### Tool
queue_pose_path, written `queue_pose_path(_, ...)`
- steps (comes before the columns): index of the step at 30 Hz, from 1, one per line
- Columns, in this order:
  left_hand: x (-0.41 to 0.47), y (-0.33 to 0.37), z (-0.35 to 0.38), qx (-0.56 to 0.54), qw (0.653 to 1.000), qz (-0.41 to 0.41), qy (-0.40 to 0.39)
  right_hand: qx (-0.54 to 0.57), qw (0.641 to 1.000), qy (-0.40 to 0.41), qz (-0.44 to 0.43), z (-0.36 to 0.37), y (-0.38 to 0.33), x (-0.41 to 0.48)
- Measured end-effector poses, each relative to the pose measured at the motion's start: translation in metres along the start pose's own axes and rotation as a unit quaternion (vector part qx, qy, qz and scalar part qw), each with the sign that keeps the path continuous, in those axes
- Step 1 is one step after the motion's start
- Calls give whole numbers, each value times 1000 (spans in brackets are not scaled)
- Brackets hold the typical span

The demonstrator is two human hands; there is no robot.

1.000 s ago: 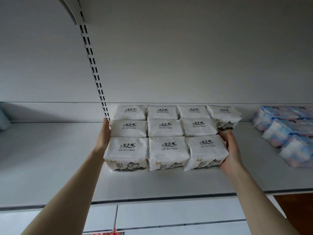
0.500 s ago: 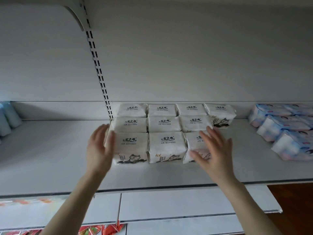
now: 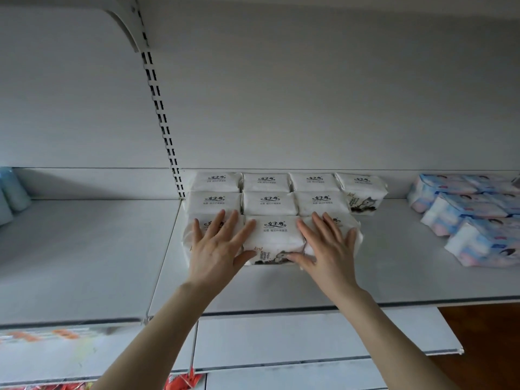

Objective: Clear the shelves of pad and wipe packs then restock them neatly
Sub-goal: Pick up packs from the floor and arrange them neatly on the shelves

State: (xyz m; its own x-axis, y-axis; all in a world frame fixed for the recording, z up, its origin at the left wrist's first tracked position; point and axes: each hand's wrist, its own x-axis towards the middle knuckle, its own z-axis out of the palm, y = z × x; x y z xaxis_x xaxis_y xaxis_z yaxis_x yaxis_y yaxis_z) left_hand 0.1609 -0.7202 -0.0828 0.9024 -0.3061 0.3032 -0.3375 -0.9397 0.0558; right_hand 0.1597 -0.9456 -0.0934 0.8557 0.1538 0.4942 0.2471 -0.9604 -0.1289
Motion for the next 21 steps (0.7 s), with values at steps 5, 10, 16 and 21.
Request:
queue_pose_path(5,5,4,1,-15,1000,-14,-15,16,1000,5,18,2,0,6)
queue_pose_path(10,6,6,-1,-13,999,-26,-25,15,1000,-3,26,3,0,9)
queue_pose_path(16,1,6,-1,0,999,-31,-42,0,999,-32,28,-2,-2,2)
queue_pose_path(21,-5,5,-7,-18,998,-18,-58,0,998,-63,21,-10,1,-6)
